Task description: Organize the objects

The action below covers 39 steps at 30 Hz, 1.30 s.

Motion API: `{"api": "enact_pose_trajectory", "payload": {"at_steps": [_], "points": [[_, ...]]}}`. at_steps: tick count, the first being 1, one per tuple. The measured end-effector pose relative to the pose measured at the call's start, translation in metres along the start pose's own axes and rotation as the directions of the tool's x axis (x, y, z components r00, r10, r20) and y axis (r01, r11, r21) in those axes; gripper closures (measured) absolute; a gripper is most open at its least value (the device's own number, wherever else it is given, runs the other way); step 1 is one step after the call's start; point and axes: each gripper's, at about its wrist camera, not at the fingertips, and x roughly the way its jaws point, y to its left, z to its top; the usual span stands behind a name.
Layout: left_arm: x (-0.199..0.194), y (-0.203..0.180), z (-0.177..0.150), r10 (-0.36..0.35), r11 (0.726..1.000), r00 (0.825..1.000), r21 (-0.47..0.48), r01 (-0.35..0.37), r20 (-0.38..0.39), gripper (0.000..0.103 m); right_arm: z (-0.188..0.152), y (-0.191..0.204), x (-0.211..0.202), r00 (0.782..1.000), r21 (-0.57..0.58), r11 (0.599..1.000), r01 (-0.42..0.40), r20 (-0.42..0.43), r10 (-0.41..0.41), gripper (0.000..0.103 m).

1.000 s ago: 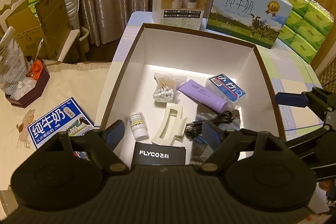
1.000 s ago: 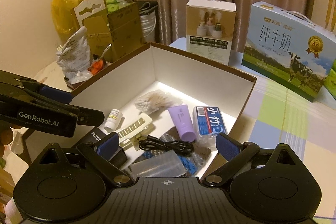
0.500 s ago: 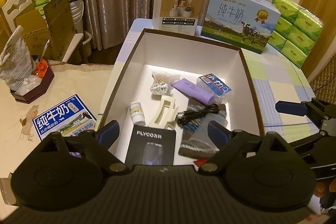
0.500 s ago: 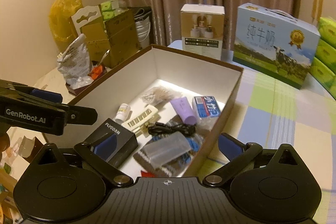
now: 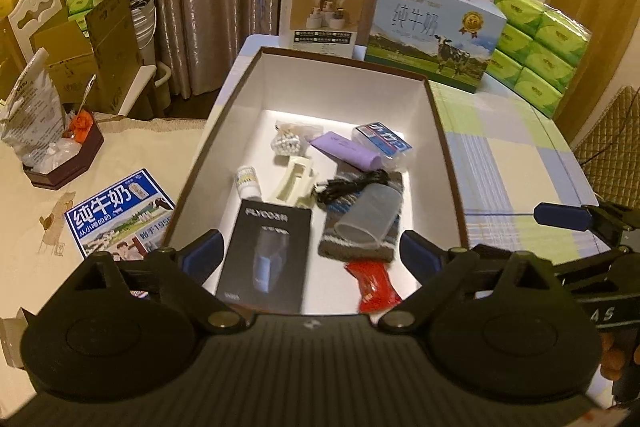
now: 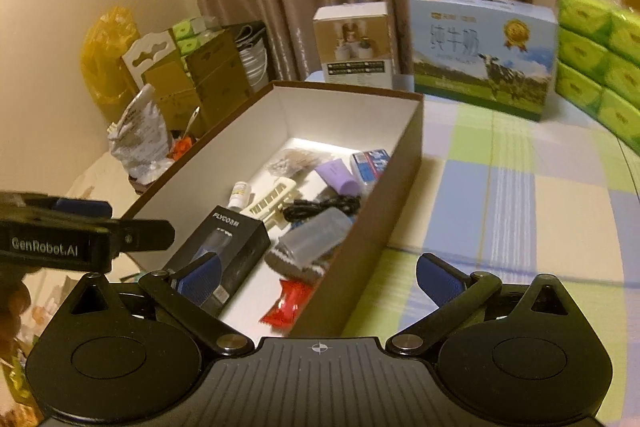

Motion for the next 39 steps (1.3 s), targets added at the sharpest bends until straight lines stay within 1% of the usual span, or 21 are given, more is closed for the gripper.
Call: {"api": "enact_pose_trajectory", "payload": {"at_steps": [1, 8, 14, 19, 25, 28, 39], "points": [[-0.003, -0.003, -0.003, 0.001, 1.000, 1.000, 0.003, -0.001, 0.001, 0.007, -0.003, -0.003, -0.005, 1.000, 0.010, 1.000, -0.002, -0.001, 0.002, 0.002], [-0.025, -0.032, -0.024, -0.004, 1.000, 1.000, 0.012, 0.004, 0.020, 0.004, -0.028, -0.024, -0.045, 1.000, 0.028, 0.999, 0.023, -0.012, -0.023, 0.002], [-0.046, -0.069, -0.046, -0.007, 1.000, 0.998, 0.025, 0.005, 0.054, 0.001, -0.053, -0.050, -0.083, 0.999, 0.067, 0.997, 0.048, -0.023, -0.047, 0.002], [-0.056, -0.100, -0.064, -0.036, 0.999, 0.999, 0.018, 0.035, 0.035, 0.001, -0.073, -0.072, -0.116, 0.997, 0.079, 0.994, 0.078, -0.029, -0.076, 0.002], [-0.065, -0.134, -0.088, -0.050, 0.999, 0.999, 0.005, 0.050, 0.013, 0.001, -0.097, -0.098, -0.153, 0.993, 0.101, 0.988, 0.117, -0.034, -0.115, 0.002], [-0.072, -0.152, -0.100, -0.056, 0.998, 0.998, 0.026, 0.055, 0.009, 0.001, -0.108, -0.110, -0.169, 0.991, 0.114, 0.985, 0.133, -0.031, -0.130, 0.002], [-0.091, -0.196, -0.135, -0.062, 0.996, 0.998, 0.056, 0.063, -0.009, 0.001, -0.139, -0.129, -0.218, 0.989, 0.136, 0.980, 0.147, -0.022, -0.146, 0.002]]}}
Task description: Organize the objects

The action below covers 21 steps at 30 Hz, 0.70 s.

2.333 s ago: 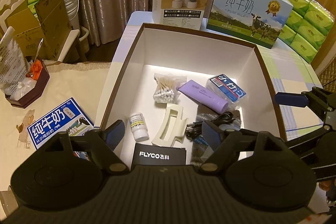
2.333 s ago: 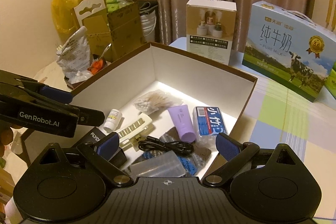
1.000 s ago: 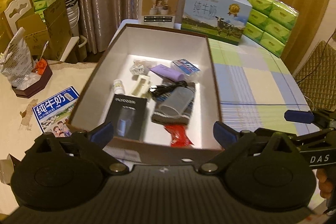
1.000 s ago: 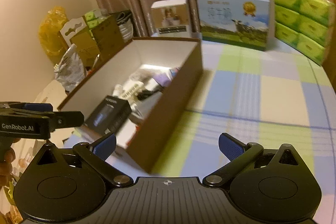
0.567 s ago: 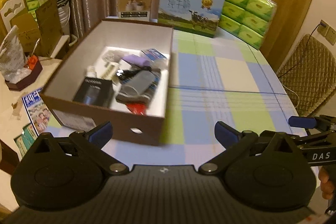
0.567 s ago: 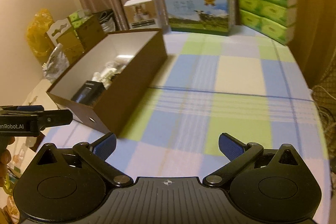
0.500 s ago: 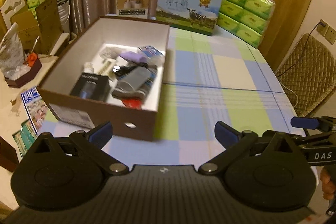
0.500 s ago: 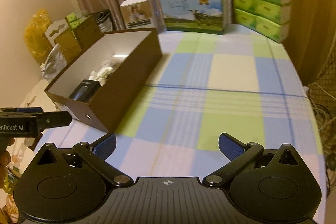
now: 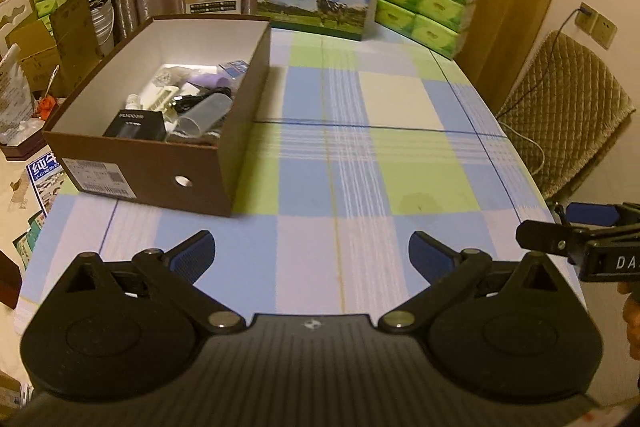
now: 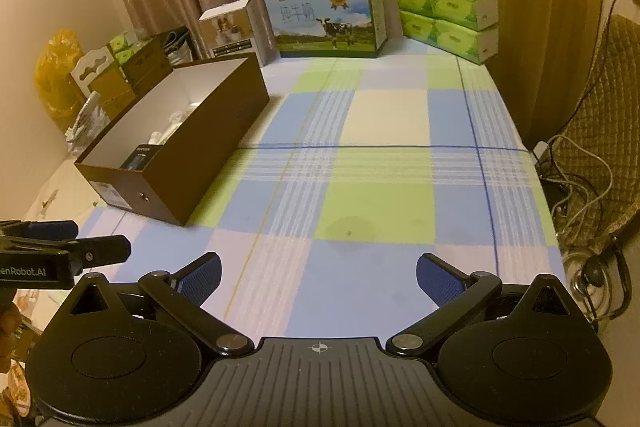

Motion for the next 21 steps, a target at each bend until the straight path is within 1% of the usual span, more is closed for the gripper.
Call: {"api": "enact_pose_trajectory", "payload": {"at_steps": [7, 14, 21], "points": [[-0.007, -0.019, -0.017, 0.001, 1.000, 1.000, 0.012, -0.001, -0.005, 0.001, -0.010, -0.006, -0.009, 1.000, -0.003, 1.000, 0.002, -0.007, -0.002, 0.002], [-0.014, -0.025, -0.026, 0.001, 1.000, 1.000, 0.010, 0.000, -0.004, 0.001, -0.019, -0.010, -0.018, 1.000, -0.001, 1.000, 0.008, -0.009, -0.008, 0.002], [-0.016, -0.028, -0.030, 0.004, 1.000, 1.000, 0.008, -0.004, -0.005, 0.001, -0.021, -0.010, -0.019, 1.000, -0.005, 1.000, 0.007, -0.014, -0.007, 0.002]]}}
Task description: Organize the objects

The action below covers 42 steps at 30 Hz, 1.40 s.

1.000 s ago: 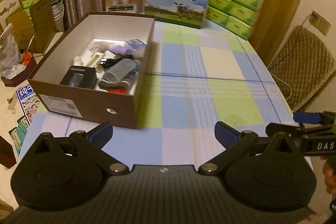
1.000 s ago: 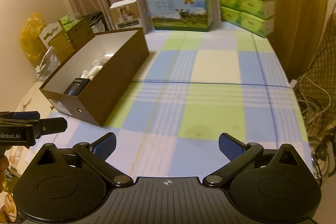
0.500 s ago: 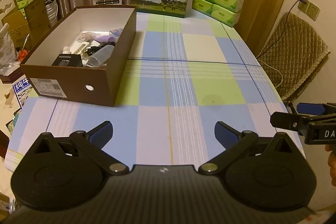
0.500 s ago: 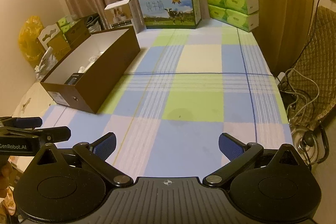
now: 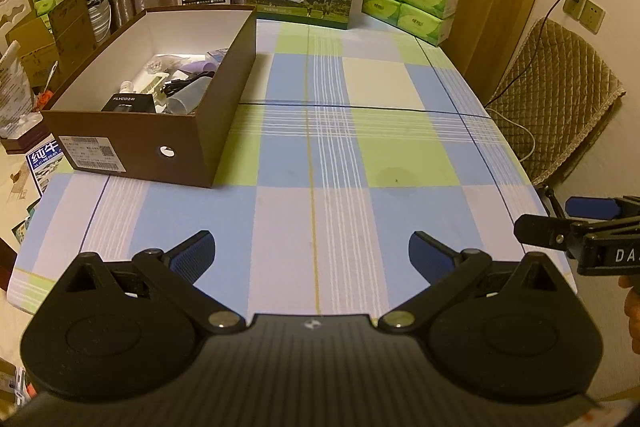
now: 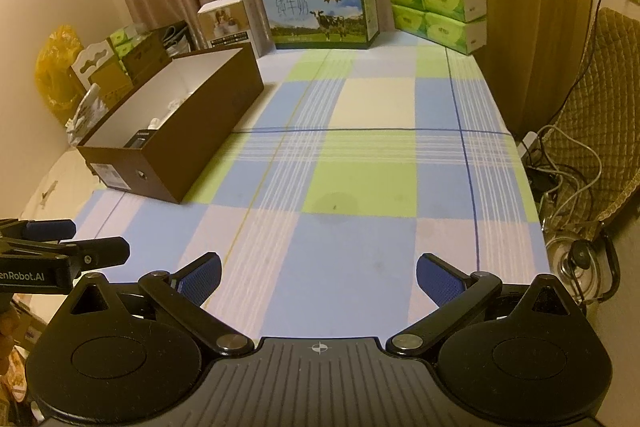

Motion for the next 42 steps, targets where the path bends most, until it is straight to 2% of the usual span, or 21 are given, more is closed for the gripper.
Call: {"api": "enact_pose_trajectory", "payload": {"at_steps": [42], "points": [[0.0067, -0.0065, 0.0038, -0.003, 1.000, 1.000, 0.016, 0.003, -0.008, 0.001, 0.0040, -0.0076, 0.0050, 1.000, 0.009, 1.000, -0.002, -0.005, 0.002, 0.002]]}}
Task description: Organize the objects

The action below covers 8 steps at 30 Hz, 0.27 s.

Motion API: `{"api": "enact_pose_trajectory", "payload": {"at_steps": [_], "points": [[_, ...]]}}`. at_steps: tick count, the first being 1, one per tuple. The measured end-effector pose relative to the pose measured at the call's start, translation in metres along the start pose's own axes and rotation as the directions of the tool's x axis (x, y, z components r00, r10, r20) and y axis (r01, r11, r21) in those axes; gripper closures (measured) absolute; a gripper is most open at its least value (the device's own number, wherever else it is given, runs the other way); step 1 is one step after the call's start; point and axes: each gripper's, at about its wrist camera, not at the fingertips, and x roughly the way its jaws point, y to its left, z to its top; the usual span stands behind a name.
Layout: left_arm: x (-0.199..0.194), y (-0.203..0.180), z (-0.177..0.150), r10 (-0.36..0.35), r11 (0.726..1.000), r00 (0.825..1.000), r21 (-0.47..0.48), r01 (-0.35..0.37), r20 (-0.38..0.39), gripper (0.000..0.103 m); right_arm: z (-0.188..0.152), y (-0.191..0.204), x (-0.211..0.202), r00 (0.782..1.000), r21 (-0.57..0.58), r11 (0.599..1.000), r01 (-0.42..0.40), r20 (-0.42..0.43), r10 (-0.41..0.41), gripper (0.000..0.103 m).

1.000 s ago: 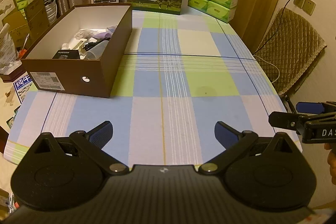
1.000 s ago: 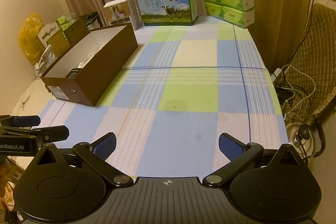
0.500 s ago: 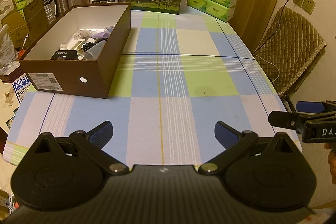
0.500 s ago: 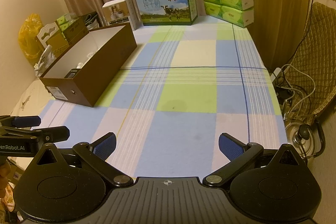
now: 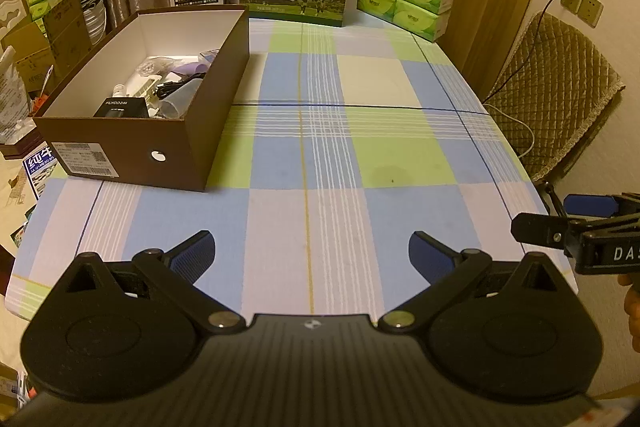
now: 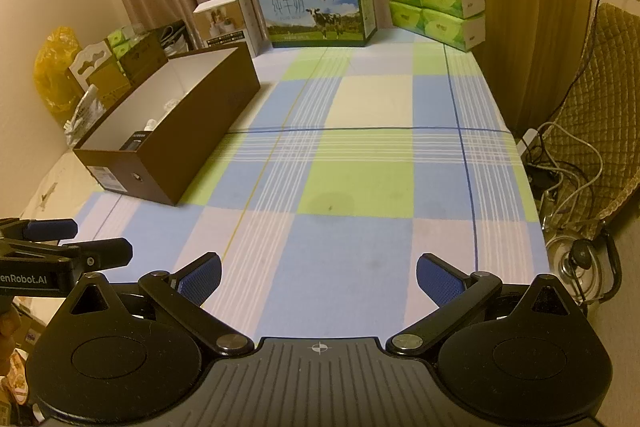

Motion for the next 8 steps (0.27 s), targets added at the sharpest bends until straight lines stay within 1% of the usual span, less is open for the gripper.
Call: {"api": "enact_pose_trajectory", "payload": {"at_steps": [8], "points": [[0.0023, 0.0034, 0.0034, 0.006, 1.000, 1.000, 0.000, -0.006, -0.001, 0.001, 0.0014, 0.0006, 0.0043, 1.000, 0.001, 1.000, -0.003, -0.005, 0.003, 0.002]]}}
